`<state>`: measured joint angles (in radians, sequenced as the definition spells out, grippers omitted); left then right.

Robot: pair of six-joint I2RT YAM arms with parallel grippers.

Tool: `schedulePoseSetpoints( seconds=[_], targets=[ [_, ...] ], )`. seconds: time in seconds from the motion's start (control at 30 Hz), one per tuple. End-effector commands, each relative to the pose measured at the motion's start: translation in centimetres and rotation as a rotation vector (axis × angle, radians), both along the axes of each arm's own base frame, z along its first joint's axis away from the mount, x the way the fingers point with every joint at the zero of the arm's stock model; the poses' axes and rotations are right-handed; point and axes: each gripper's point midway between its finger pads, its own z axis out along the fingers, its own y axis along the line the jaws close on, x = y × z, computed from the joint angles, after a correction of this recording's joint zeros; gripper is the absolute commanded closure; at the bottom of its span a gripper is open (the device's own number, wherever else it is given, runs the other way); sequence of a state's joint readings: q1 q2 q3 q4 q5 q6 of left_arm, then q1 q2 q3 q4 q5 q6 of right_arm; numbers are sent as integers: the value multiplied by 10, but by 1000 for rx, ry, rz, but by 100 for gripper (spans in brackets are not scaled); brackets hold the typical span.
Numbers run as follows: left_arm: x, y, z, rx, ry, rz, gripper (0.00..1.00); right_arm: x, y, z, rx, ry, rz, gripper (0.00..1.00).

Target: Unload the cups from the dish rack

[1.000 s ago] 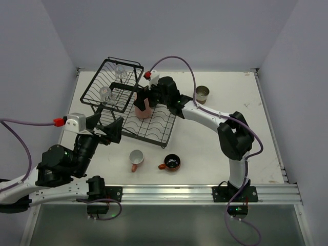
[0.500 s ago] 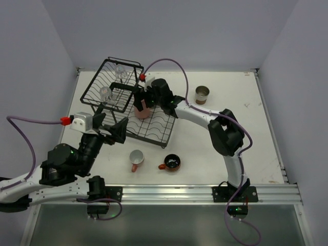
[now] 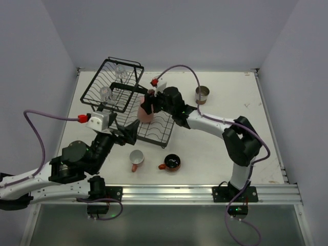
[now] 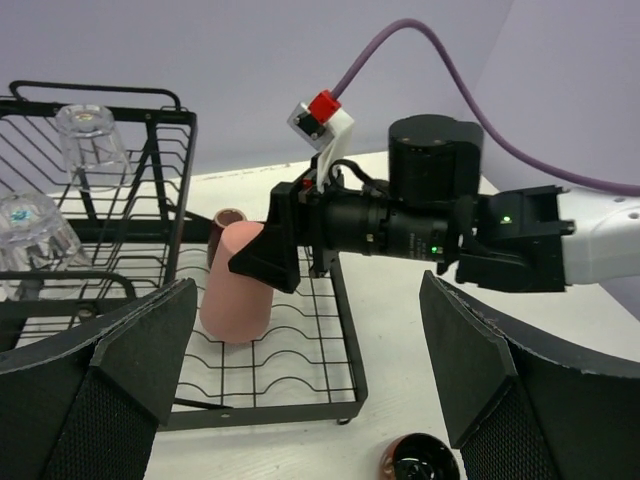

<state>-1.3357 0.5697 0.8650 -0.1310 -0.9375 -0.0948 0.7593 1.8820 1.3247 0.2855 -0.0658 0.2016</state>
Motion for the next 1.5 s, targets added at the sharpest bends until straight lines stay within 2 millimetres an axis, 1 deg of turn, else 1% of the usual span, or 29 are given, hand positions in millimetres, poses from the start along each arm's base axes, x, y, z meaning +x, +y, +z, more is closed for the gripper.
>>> schedulePoseSetpoints(
  seconds=[0.0, 0.03, 0.07, 0.1, 0.13, 0.17, 0.2, 0.23, 0.27, 0.3, 0.33, 0.37, 0.43, 0.47, 0.5, 0.53, 0.57, 0.6, 0.63, 0.7, 0.77, 0.8, 0.83, 0.87, 1.03, 1.2, 1.37, 1.43, 1.47],
  targets=[
    [-4, -18, 27, -94, -8, -69, 0, -17, -19, 95, 191, -161, -43, 49],
    [-5, -23, 29, -98, -9, -83, 0, -21, -28, 99, 199, -171, -60, 49],
    [-8, -31, 32, -111, -8, -118, 0, -29, -37, 89, 186, -157, -65, 49],
    [-8, -39, 36, -119, -9, -134, 0, -36, -53, 115, 225, -197, -106, 50],
    [-9, -47, 38, -123, -8, -158, 0, -40, -63, 118, 235, -199, -126, 50],
    [-13, -57, 41, -135, -7, -200, 0, -47, -73, 108, 241, -166, -142, 50],
    [-13, -69, 43, -138, -5, -223, 0, -58, -88, 131, 295, -189, -156, 51],
    [-15, -78, 44, -146, -4, -252, 0, -58, -104, 133, 321, -180, -184, 52],
    [-21, -91, 51, -176, -11, -309, 0, -65, -118, 116, 368, -96, -209, 54],
    [-21, -103, 52, -187, -10, -332, 0, -70, -130, 119, 425, -63, -212, 55],
    [-23, -112, 52, -193, -6, -356, 0, -82, -153, 140, 518, -59, -163, 56],
    [-27, -122, 52, -207, 2, -397, 0, -90, -166, 122, 589, 34, -177, 56],
    [-29, -145, 51, -218, 17, -440, 0, -95, -194, 131, 653, 14, -211, 56],
    [-34, -157, 51, -228, 28, -484, 2, -111, -205, 137, 692, 7, -197, 56],
    [-32, -173, 52, -222, 40, -500, 3, -116, -212, 139, 712, 5, -201, 56],
    [-33, -183, 51, -220, 53, -520, 4, -123, -231, 152, 767, -22, -225, 57],
    [-34, -193, 52, -230, 74, -552, 6, -129, -236, 144, 777, 6, -220, 58],
    [-30, -208, 54, -235, 91, -567, 8, -132, -243, 144, 802, 14, -222, 59],
    [-30, -216, 55, -247, 104, -588, 10, -130, -260, 144, 824, 8, -261, 59],
    [-19, -233, 54, -276, 148, -616, 13, -142, -268, 146, 873, 57, -227, 59],
    [-3, -243, 47, -305, 204, -626, 15, -142, -289, 146, 920, 73, -270, 59],
    [3, -245, 43, -317, 225, -625, 16, -146, -290, 144, 919, 88, -254, 59],
    [9, -245, 41, -332, 242, -623, 16, -144, -301, 144, 945, 97, -283, 59],
    [17, -243, 41, -353, 242, -603, 16, -145, -304, 143, 954, 99, -282, 59],
    [31, -241, 34, -339, 256, -531, 16, -145, -304, 143, 973, 125, -272, 61],
    [49, -236, 3, -318, 326, -464, 16, -146, -304, 159, 1021, 106, -239, 62],
    [71, -224, -25, -282, 387, -360, 19, -145, -308, 163, 1055, 96, -259, 63],
    [73, -223, -28, -302, 391, -379, 19, -145, -308, 163, 1060, 99, -258, 63],
    [69, -228, -31, -323, 404, -421, 19, -144, -308, 160, 1066, 107, -257, 63]
  ],
)
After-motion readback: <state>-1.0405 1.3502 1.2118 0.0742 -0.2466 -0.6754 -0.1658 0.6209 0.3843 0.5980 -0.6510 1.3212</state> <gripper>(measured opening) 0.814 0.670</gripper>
